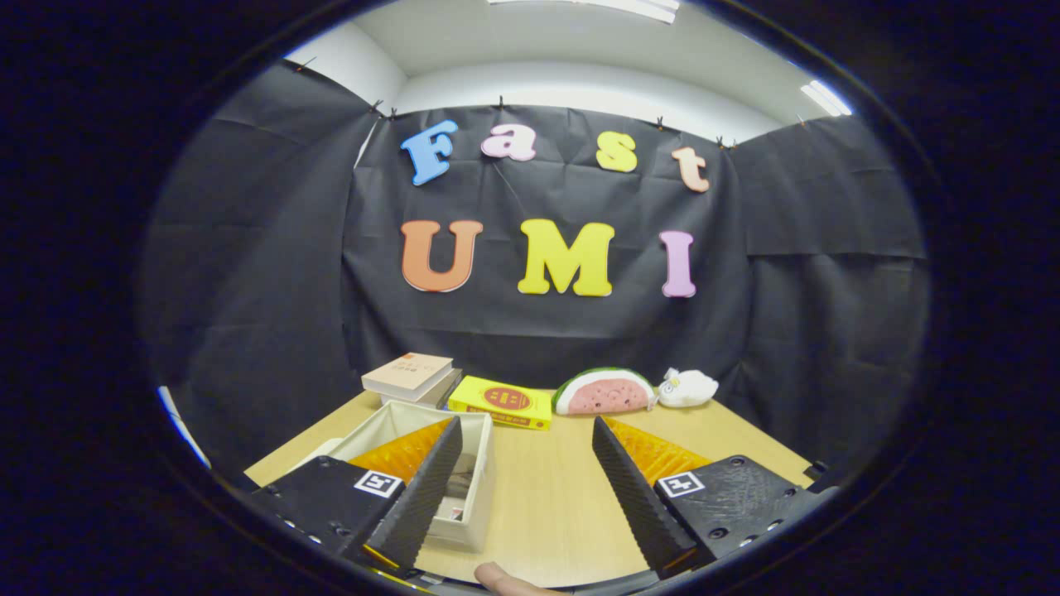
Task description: Open the storage box then place both shoes into the box .Put the left shoe in first, then the right shoe, with the right side of both shoes facing outward in a uniform manner.
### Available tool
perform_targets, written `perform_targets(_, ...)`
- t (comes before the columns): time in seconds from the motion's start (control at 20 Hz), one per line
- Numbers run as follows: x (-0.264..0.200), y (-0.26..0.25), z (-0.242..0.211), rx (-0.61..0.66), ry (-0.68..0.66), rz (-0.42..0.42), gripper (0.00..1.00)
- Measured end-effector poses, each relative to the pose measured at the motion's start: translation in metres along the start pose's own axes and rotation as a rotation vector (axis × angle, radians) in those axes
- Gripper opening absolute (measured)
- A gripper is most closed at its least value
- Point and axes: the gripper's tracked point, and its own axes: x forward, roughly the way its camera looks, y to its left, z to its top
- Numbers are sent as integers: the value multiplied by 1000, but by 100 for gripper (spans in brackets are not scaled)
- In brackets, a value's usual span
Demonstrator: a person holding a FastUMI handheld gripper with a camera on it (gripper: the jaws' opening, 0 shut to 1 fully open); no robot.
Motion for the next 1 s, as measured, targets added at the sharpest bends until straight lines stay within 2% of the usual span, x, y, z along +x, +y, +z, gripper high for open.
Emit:
perform_targets(0.1, -12, -6, 3, 5, -61, 5, 95)
perform_targets(0.25, -26, -24, -6, 29, -86, -1, 95)
perform_targets(0.6, -23, -88, -41, 3, -85, -61, 95)
perform_targets(1.0, -21, -107, -70, -32, -65, -79, 95)
